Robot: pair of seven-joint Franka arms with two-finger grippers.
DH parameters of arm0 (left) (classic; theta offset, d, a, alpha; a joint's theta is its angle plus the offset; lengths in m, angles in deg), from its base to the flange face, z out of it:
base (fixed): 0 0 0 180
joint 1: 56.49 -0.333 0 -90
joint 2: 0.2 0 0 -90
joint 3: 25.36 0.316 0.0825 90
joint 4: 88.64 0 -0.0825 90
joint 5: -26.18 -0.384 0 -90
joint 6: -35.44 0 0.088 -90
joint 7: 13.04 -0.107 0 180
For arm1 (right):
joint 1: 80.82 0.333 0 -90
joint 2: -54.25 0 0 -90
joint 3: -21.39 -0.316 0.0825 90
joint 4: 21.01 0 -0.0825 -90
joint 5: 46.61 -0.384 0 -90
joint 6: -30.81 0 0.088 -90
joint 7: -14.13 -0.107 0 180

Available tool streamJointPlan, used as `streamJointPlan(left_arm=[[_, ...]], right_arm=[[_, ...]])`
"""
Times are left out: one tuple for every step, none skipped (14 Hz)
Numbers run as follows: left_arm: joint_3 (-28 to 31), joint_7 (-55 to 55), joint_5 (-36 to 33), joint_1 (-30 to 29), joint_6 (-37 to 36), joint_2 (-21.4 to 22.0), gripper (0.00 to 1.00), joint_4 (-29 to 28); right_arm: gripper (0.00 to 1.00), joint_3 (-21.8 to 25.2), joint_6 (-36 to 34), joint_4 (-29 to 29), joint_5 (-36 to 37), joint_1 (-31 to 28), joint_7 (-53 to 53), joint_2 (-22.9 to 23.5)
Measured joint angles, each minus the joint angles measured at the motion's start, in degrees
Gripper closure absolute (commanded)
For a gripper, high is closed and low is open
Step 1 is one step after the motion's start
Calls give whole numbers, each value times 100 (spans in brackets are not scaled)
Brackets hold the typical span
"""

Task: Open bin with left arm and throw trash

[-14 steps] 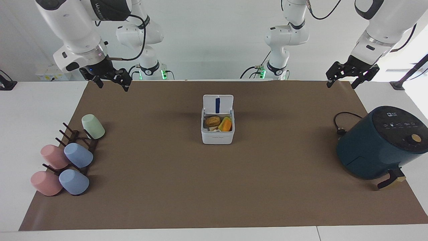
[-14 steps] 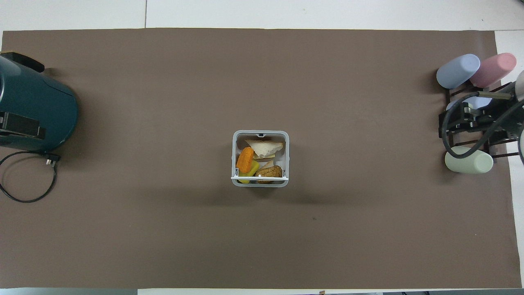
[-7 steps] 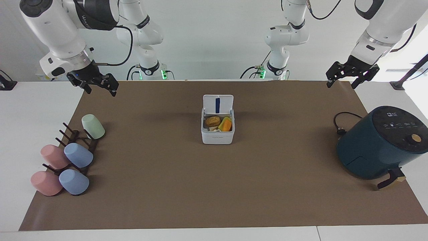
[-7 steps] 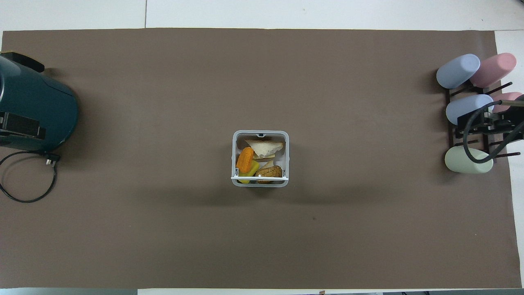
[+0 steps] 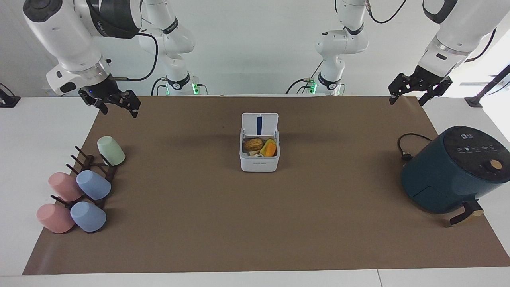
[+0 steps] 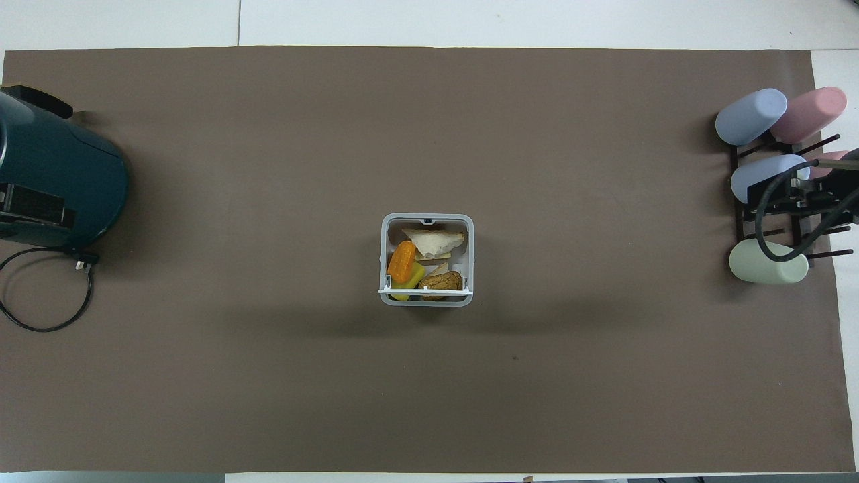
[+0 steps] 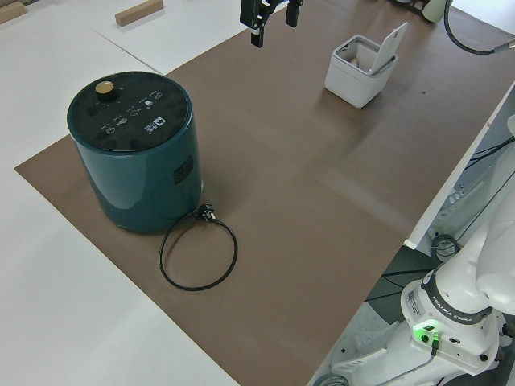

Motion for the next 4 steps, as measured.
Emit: streamJointPlan(left_arm=[[0, 0, 0, 0, 0, 0, 0, 0], [0, 0, 0, 0, 0, 0, 0, 0], [0, 0, 0, 0, 0, 0, 0, 0], [0, 0, 0, 0, 0, 0, 0, 0]], right_arm=[[0, 12, 0, 0, 0, 0, 0, 29], [0, 33, -1, 0, 0, 2, 0, 52], [0, 57, -2, 0, 0, 3, 0, 76], [0, 72, -4, -2, 0, 4, 0, 89]])
